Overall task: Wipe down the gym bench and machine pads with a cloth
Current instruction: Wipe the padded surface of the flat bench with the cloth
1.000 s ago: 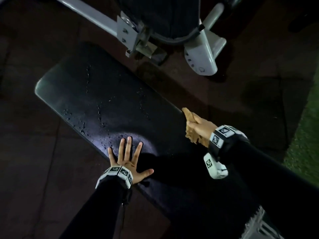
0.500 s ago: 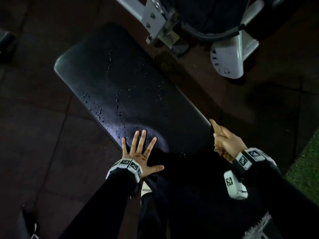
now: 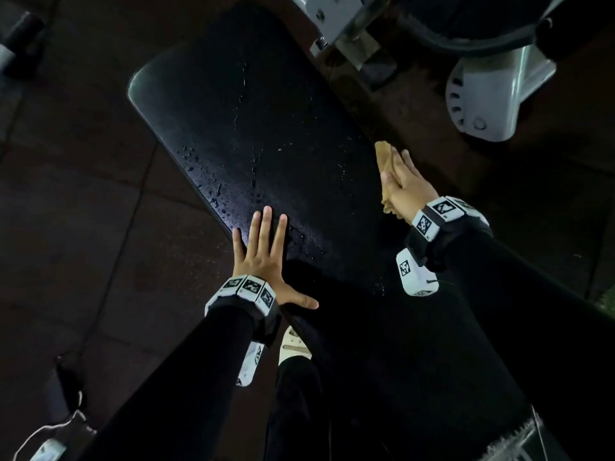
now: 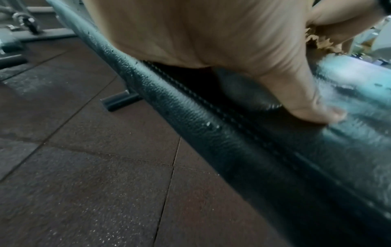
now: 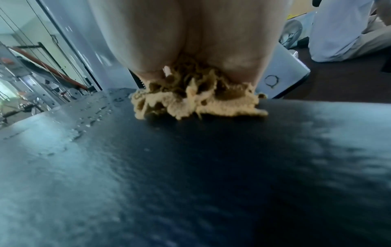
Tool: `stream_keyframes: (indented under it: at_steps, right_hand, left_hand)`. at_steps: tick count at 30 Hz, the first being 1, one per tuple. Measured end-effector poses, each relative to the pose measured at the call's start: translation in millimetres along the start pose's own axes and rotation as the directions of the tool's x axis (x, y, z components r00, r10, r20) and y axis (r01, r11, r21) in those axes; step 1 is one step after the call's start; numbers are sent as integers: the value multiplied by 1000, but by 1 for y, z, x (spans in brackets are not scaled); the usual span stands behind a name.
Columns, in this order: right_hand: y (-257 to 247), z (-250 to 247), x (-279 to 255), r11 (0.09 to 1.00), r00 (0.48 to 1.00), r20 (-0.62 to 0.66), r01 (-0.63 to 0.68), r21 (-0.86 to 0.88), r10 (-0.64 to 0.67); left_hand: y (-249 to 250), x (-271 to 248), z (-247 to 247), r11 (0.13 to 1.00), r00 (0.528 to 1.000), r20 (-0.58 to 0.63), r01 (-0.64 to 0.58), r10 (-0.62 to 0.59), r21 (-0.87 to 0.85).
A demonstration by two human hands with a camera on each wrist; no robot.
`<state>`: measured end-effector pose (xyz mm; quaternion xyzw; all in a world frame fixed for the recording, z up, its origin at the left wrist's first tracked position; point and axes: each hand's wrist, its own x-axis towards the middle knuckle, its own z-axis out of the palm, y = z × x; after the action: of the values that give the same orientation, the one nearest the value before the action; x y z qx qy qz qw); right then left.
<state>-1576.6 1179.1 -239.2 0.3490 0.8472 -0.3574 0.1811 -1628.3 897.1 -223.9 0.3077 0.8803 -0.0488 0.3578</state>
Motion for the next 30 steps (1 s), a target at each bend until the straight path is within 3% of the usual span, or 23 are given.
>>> stream_keyframes:
  at_steps: [5, 9, 13, 16, 19, 22, 26, 30]
  right_hand:
    - [-30, 24, -4, 923, 974, 83, 226, -311, -210]
    - [-21, 65, -68, 843, 931, 117, 363, -398, -346]
    - [25, 82, -146, 804, 918, 180, 397, -442, -354]
    - [62, 63, -166, 842, 958, 156, 287, -457, -242]
    - [77, 45, -147, 930, 993, 61, 113, -350, -98]
    - [58, 35, -104, 973, 997, -66, 31, -229, -48]
    - [7, 36, -44, 964, 991, -104, 53, -262, -83]
    - [-24, 61, -48, 907, 974, -44, 188, -378, -221]
  left_hand:
    - [4, 1, -3, 999, 999, 28, 38, -39, 13]
    - [8, -2, -5, 997, 997, 12, 70, -70, 31]
    - [11, -3, -8, 995, 995, 32, 88, -90, 53]
    - [11, -2, -10, 995, 994, 60, 87, -90, 51]
    - [10, -1, -10, 995, 994, 71, 83, -87, 59]
    - [11, -1, -10, 994, 995, 50, 89, -92, 56]
    - [11, -2, -10, 995, 995, 52, 86, -89, 57]
    - [12, -2, -12, 993, 992, 73, 98, -103, 68]
